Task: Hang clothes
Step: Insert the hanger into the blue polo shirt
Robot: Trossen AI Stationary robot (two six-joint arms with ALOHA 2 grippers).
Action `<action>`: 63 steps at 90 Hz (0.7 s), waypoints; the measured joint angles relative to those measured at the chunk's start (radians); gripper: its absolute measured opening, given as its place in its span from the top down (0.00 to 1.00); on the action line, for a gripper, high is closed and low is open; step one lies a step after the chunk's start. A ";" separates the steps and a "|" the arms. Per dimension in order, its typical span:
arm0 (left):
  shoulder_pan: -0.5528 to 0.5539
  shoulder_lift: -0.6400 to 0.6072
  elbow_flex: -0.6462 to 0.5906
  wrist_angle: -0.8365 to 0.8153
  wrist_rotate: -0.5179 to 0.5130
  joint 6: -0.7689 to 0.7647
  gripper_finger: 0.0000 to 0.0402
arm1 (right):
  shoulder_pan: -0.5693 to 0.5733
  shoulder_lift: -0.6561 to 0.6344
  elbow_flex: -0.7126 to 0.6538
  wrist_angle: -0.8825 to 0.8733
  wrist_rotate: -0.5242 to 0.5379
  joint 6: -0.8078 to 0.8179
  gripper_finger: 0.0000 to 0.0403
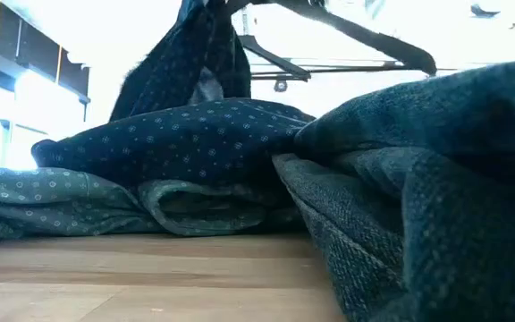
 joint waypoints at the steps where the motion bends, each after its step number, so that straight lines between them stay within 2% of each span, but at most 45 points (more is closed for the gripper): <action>1: 0.000 0.004 0.006 0.000 0.000 0.006 1.00 | -0.001 0.000 0.000 0.007 -0.008 -0.006 0.93; 11: -0.001 0.034 0.042 -0.010 0.004 0.041 1.00 | -0.009 0.006 0.000 0.065 -0.070 -0.040 0.93; 31: 0.000 0.065 0.052 -0.056 0.021 0.026 0.98 | 0.001 0.018 -0.002 0.091 -0.071 0.022 0.93; 51: 0.000 0.066 0.052 -0.114 0.009 0.022 0.82 | 0.025 0.018 -0.002 0.104 -0.016 0.028 0.93; 63: -0.003 0.064 0.051 -0.144 -0.055 0.019 0.75 | 0.024 0.018 -0.002 0.117 -0.014 0.043 0.93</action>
